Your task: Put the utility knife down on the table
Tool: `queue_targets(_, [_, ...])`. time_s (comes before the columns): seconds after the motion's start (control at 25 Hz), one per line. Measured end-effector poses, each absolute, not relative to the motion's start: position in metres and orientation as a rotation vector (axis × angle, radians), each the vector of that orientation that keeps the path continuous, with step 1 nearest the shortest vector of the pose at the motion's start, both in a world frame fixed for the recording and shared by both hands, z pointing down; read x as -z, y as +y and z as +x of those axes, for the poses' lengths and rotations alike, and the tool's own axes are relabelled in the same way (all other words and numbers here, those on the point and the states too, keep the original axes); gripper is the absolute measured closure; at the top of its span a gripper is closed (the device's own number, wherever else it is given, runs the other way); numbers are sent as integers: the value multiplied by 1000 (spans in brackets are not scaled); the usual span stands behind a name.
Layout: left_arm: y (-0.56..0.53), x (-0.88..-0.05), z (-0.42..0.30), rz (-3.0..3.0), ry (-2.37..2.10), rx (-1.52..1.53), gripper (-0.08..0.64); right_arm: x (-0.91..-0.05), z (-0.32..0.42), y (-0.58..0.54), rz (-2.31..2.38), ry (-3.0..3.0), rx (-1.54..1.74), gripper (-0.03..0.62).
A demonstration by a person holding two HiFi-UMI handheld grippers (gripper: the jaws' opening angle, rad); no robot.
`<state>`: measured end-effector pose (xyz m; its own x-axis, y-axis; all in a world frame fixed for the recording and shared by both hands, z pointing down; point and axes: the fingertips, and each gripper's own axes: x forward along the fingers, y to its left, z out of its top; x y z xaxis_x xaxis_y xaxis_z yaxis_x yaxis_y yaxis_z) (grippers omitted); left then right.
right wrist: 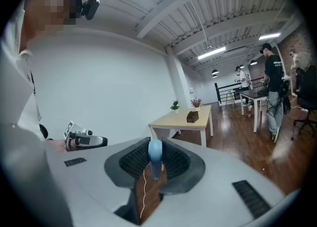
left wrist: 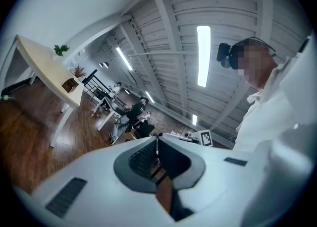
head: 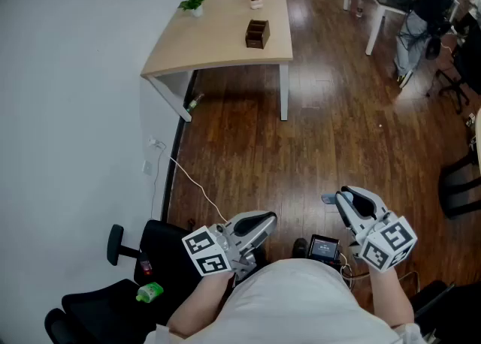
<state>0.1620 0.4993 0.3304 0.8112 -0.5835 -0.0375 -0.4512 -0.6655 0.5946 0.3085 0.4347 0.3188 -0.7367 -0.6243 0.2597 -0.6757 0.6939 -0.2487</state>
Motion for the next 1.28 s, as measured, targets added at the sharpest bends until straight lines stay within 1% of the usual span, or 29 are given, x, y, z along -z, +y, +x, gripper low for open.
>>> queue_targets(0.84, [478,-336,226,2373,-905,298,555,-336,370,402,923,-2782,-526,520])
queue_targets(1.0, [473,-337,225,2367,-918,283,555,-341,367,393,904,-2785,-545,520])
queue_targets(1.28, [455,-341,201,2368,-916,282,555,-344,341,380,877,-2775,-543,519])
